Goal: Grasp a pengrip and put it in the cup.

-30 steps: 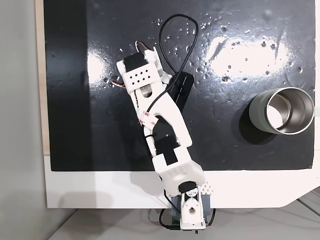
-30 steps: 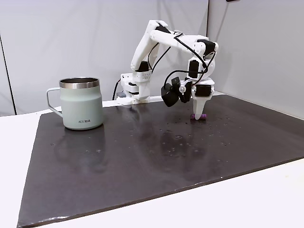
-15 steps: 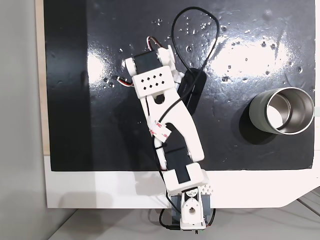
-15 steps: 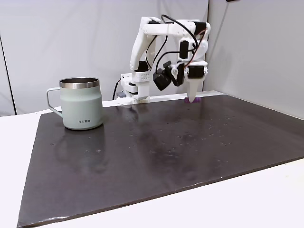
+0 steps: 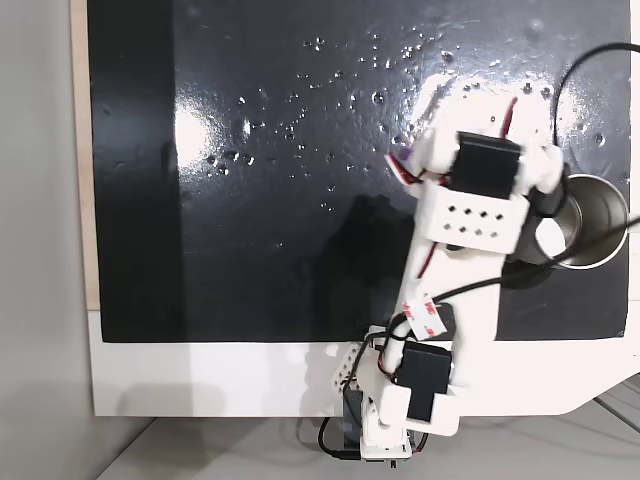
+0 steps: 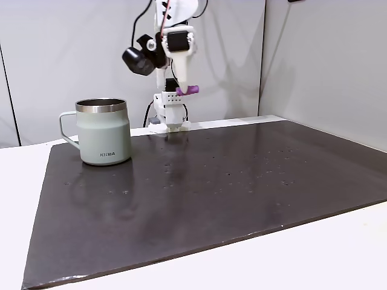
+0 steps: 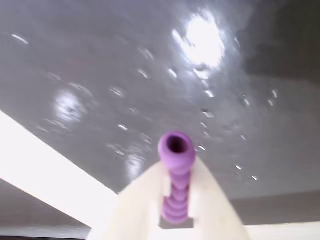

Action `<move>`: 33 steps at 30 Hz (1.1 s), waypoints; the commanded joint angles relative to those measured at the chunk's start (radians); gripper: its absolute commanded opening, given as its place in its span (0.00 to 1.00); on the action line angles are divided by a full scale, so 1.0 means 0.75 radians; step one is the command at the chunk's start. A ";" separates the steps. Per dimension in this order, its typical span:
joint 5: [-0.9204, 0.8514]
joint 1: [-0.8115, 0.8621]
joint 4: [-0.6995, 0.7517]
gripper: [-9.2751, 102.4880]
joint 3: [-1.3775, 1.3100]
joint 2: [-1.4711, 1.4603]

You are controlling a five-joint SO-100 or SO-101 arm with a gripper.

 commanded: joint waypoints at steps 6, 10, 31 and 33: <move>-0.309 0.397 0.025 0.08 -0.170 0.078; -0.470 0.548 0.027 0.08 -0.190 0.076; -0.697 0.820 0.025 0.31 -0.333 -0.131; -0.679 0.824 0.025 0.45 -0.346 -0.131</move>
